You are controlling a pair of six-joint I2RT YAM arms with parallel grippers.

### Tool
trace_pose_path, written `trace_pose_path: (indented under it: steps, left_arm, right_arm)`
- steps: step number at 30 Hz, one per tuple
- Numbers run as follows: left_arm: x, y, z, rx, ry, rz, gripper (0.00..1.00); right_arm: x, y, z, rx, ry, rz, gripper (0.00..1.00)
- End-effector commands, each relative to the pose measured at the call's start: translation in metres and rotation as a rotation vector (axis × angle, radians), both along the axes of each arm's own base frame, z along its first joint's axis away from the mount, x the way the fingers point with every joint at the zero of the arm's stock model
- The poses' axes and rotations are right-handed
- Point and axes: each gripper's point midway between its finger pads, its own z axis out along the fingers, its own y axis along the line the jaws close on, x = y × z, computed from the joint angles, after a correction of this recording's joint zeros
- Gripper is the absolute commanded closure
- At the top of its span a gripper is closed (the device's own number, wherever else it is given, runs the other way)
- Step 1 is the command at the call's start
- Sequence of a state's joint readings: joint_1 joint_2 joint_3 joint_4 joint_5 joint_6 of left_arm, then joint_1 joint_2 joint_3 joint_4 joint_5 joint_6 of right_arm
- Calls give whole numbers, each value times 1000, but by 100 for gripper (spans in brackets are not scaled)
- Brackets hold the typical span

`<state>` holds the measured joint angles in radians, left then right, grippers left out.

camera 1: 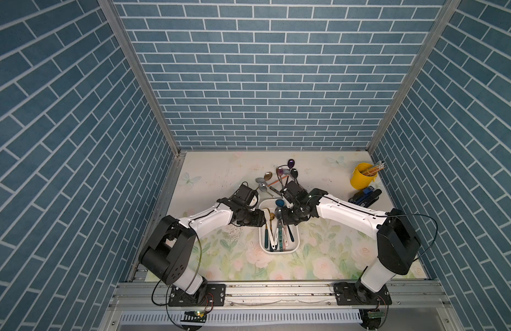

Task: Put the spoon into the storage box
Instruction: Place the spoon in the storage box.

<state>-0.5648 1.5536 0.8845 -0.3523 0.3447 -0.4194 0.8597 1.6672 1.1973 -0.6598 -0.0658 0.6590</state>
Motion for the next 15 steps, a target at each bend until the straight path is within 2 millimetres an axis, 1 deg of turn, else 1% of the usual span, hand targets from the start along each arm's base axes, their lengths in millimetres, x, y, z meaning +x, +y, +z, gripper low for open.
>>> trace_pose_path:
  steps: [1,4,6,12,15]
  left_arm:
    - [-2,5,1,15,-15,19,39]
    - [-2,7,2,22,-16,18,39]
    - [-3,7,1,23,-13,14,38]
    - [-2,5,0,22,-6,12,39]
    - [-2,6,0,26,-5,10,38]
  right_arm:
    - [-3,2,0,20,4,-26,98]
    - [-7,-1,-12,1,19,-21,98]
    - [-13,1,-19,7,49,-9,98]
    - [-11,4,-28,-5,53,-1,96]
    - [-13,7,-36,-20,75,12,95]
